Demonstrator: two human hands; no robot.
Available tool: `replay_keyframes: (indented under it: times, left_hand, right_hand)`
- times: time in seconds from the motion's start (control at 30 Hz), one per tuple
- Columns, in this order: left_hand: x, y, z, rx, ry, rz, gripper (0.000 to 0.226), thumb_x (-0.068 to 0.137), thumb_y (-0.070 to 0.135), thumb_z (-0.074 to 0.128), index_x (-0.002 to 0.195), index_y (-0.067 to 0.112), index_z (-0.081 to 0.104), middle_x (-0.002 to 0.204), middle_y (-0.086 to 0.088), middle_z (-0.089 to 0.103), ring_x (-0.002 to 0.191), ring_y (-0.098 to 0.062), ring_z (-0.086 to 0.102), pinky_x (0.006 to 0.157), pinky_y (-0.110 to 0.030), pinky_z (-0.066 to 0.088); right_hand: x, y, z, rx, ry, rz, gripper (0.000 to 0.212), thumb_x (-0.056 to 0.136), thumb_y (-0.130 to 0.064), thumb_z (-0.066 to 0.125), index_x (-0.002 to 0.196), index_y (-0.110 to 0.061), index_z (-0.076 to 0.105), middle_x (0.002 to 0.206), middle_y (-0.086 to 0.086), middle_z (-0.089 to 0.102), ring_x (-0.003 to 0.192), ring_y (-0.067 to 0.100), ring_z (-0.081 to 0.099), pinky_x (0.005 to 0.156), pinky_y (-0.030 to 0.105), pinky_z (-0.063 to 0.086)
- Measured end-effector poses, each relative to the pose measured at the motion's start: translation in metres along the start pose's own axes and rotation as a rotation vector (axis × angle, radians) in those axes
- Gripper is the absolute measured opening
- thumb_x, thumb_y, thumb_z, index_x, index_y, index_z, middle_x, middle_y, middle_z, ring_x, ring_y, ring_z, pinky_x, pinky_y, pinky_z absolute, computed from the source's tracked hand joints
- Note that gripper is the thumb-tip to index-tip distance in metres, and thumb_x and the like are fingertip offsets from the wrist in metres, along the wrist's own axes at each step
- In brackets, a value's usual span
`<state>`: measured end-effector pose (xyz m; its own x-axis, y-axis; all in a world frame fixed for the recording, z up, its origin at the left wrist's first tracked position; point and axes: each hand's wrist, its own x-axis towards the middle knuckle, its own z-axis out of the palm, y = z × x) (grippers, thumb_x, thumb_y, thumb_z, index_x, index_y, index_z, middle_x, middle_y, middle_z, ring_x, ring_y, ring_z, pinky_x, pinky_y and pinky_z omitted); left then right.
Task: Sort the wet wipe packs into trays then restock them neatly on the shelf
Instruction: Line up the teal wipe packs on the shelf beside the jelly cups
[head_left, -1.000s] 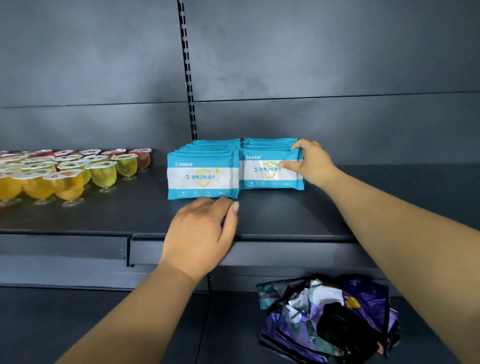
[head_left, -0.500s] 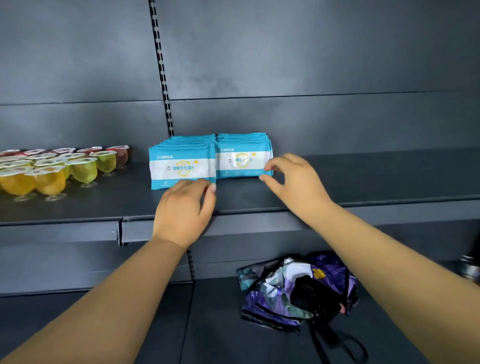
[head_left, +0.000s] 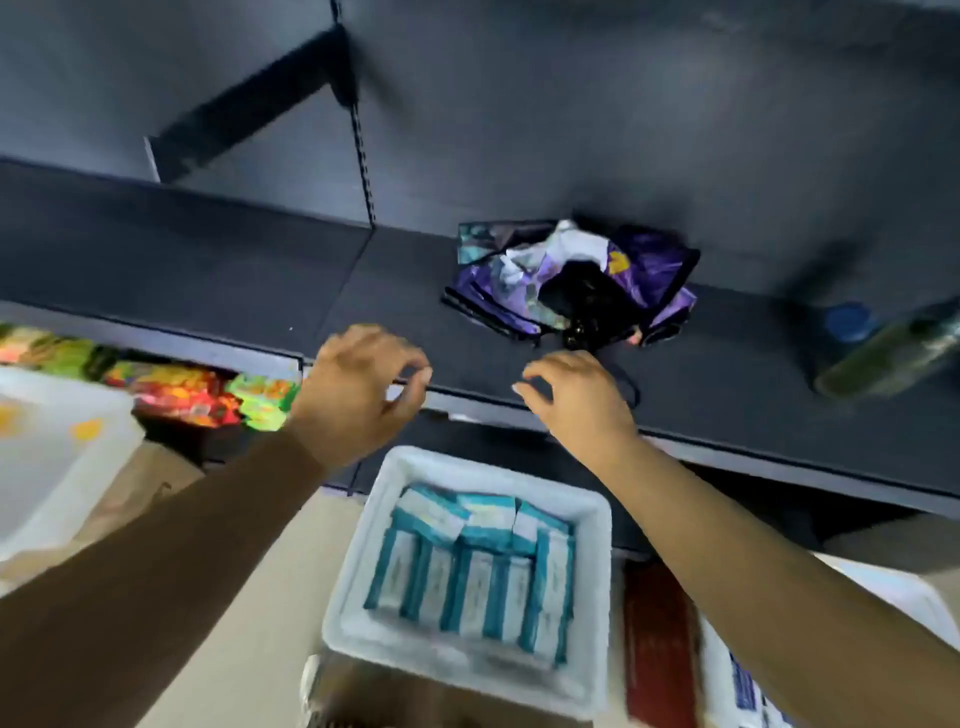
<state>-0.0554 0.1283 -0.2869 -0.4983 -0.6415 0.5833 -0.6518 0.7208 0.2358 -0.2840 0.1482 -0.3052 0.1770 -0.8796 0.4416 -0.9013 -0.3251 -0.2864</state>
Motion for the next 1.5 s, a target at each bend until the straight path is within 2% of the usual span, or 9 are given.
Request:
replay_keyframes:
  times: [0.17,0.3,0.4,0.6,0.8,1.03,1.27,1.37,1.5]
  left_hand:
    - [-0.116,0.032,0.075,-0.06,-0.203,-0.232,0.017,0.082,0.022,0.048,0.079,0.014,0.062,0.069,-0.008,0.065,0.071,-0.022,0.052,0.065,-0.034,0.042]
    - [-0.198,0.055,0.132,-0.068,-0.464,-0.435,0.032,0.08,0.026,0.041,0.071,0.007,0.065,0.068,-0.009,0.066,0.062,-0.028,0.063,0.056,-0.035,0.055]
    - [-0.246,0.066,0.177,-0.099,-0.575,-0.536,0.035,0.08,0.028,0.04,0.071,0.007,0.066,0.068,-0.007,0.068,0.063,-0.027,0.066,0.058,-0.037,0.054]
    - [-0.306,0.064,0.241,-0.103,-0.813,-0.535,0.042,0.084,0.033,0.038,0.076,0.005,0.068,0.07,-0.009,0.069,0.068,-0.028,0.067,0.061,-0.04,0.054]
    - [-0.329,0.044,0.27,-0.115,-0.879,-0.633,0.049,0.088,0.039,0.037,0.083,0.002,0.068,0.077,-0.014,0.069,0.073,-0.033,0.065,0.066,-0.042,0.053]
    - [-0.333,0.051,0.272,0.017,-0.819,-0.577,0.042,0.087,0.037,0.038,0.07,0.009,0.065,0.062,-0.004,0.066,0.057,-0.026,0.064,0.053,-0.031,0.049]
    - [-0.333,0.05,0.272,0.001,-0.811,-0.574,0.058,0.093,0.049,0.028,0.071,0.011,0.066,0.063,-0.003,0.066,0.058,-0.024,0.064,0.055,-0.033,0.051]
    - [-0.332,0.049,0.274,0.013,-0.825,-0.563,0.042,0.086,0.04,0.038,0.069,0.012,0.065,0.06,-0.003,0.064,0.053,-0.025,0.062,0.051,-0.032,0.05]
    - [-0.325,0.049,0.274,-0.071,-0.946,-0.667,0.049,0.089,0.047,0.039,0.081,0.009,0.068,0.075,-0.006,0.07,0.069,-0.028,0.066,0.065,-0.035,0.05]
  right_hand:
    - [-0.098,0.032,0.07,0.095,-0.301,0.199,0.018,0.067,-0.022,0.063,0.067,-0.005,0.07,0.065,0.012,0.067,0.06,0.033,0.064,0.057,0.034,0.053]
    - [-0.172,0.058,0.114,0.081,-0.648,0.527,0.031,0.091,-0.029,0.055,0.107,-0.005,0.067,0.111,0.015,0.064,0.106,0.031,0.056,0.086,0.031,0.042]
    - [-0.222,0.077,0.149,0.091,-0.796,0.767,0.034,0.094,-0.029,0.051,0.117,-0.005,0.06,0.122,0.012,0.059,0.112,0.027,0.054,0.088,0.027,0.039]
    - [-0.276,0.109,0.219,0.146,-0.856,1.244,0.048,0.095,-0.037,0.048,0.125,0.001,0.051,0.129,0.017,0.055,0.12,0.03,0.05,0.082,0.028,0.037]
    - [-0.282,0.118,0.276,0.289,-0.609,1.597,0.051,0.093,-0.042,0.05,0.122,0.0,0.051,0.121,0.014,0.058,0.108,0.029,0.057,0.069,0.026,0.037]
    - [-0.29,0.127,0.283,0.295,-0.771,1.475,0.041,0.086,-0.051,0.056,0.078,-0.011,0.055,0.085,0.009,0.062,0.087,0.029,0.063,0.077,0.035,0.052]
    - [-0.252,0.15,0.279,0.157,-0.684,1.182,0.062,0.085,-0.031,0.066,0.133,-0.005,0.037,0.131,0.012,0.044,0.117,0.026,0.049,0.086,0.027,0.041]
    - [-0.244,0.153,0.279,0.171,-0.96,1.21,0.059,0.084,-0.033,0.068,0.128,-0.001,0.044,0.124,0.013,0.053,0.108,0.025,0.054,0.077,0.027,0.04]
    - [-0.245,0.151,0.269,0.172,-0.861,1.13,0.044,0.079,-0.036,0.072,0.108,-0.005,0.058,0.094,0.006,0.055,0.097,0.024,0.06,0.066,0.026,0.038]
